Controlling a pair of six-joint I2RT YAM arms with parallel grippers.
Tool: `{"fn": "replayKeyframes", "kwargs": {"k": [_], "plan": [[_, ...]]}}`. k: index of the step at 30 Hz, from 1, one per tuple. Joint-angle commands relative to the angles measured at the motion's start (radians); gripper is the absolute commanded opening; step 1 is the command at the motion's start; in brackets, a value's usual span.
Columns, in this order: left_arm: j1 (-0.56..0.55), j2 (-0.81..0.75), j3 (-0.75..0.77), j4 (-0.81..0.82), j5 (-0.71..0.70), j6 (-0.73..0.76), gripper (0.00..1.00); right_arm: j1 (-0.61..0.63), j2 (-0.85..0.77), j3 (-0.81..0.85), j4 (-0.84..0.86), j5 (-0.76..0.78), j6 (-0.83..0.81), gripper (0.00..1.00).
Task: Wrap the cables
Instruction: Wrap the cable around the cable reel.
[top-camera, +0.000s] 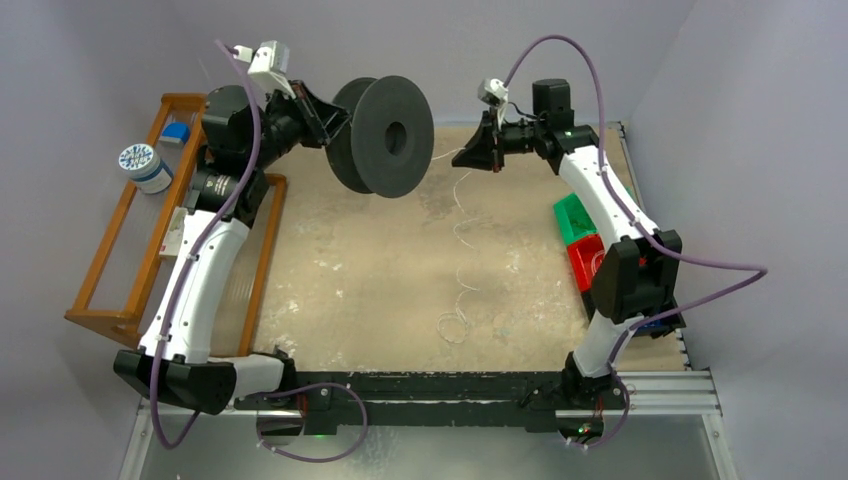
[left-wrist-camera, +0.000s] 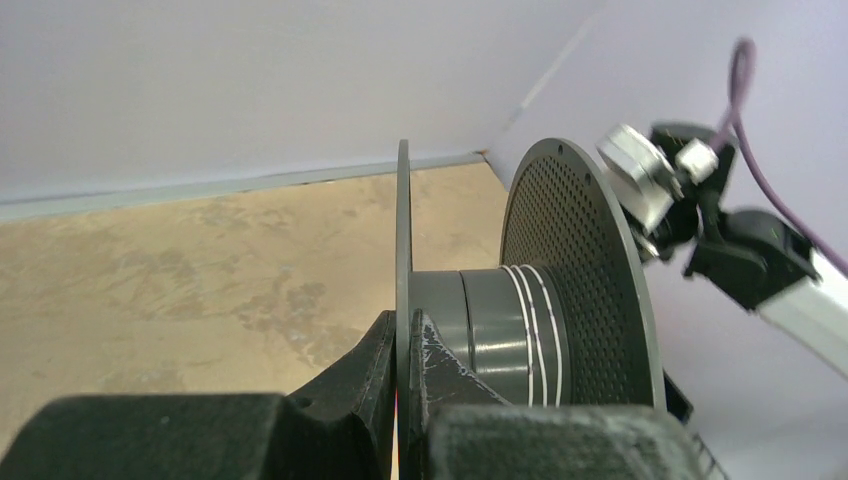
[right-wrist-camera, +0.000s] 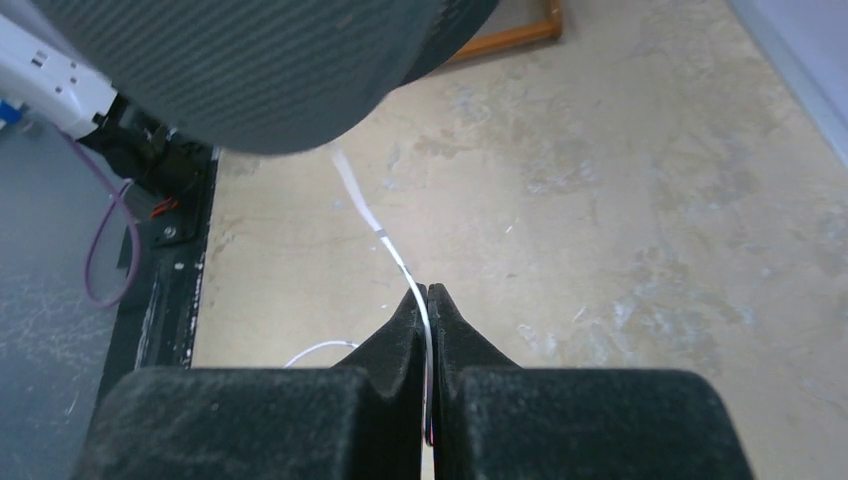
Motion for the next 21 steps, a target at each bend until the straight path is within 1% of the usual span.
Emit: {"fn": "replayKeyframes", "kwargs": {"k": [1, 4, 7, 8, 9, 11, 14, 16, 18, 21], "plan": [[0.011, -0.062, 0.010, 0.137, 0.241, 0.079, 0.00, -0.024, -0.011, 0.056, 0.096, 0.033, 0.139, 0.00], [0.011, -0.075, -0.008, 0.150, 0.335, 0.113, 0.00, -0.024, 0.004, 0.092, 0.096, 0.056, 0.175, 0.00], [0.011, -0.080, -0.015, 0.148, 0.393, 0.152, 0.00, -0.024, -0.013, 0.088, 0.144, 0.169, 0.220, 0.00], [0.011, -0.080, -0.015, 0.142, 0.412, 0.171, 0.00, -0.024, -0.025, 0.081, 0.170, 0.246, 0.245, 0.00], [0.011, -0.079, -0.016, 0.135, 0.428, 0.191, 0.00, -0.025, -0.035, 0.073, 0.191, 0.282, 0.258, 0.00], [0.011, -0.078, -0.011, 0.097, 0.415, 0.249, 0.00, -0.029, -0.048, 0.072, 0.204, 0.296, 0.260, 0.00], [0.010, -0.079, -0.011, 0.008, 0.360, 0.376, 0.00, -0.035, -0.042, 0.110, 0.163, 0.224, 0.246, 0.00], [0.010, -0.082, -0.027, -0.022, 0.324, 0.444, 0.00, -0.034, -0.035, 0.140, 0.124, 0.162, 0.232, 0.00], [0.008, -0.085, -0.049, -0.033, 0.283, 0.495, 0.00, -0.034, -0.031, 0.156, 0.081, 0.116, 0.221, 0.00], [-0.006, -0.089, -0.083, -0.034, 0.213, 0.567, 0.00, -0.031, -0.028, 0.156, 0.044, -0.006, 0.216, 0.00]]}}
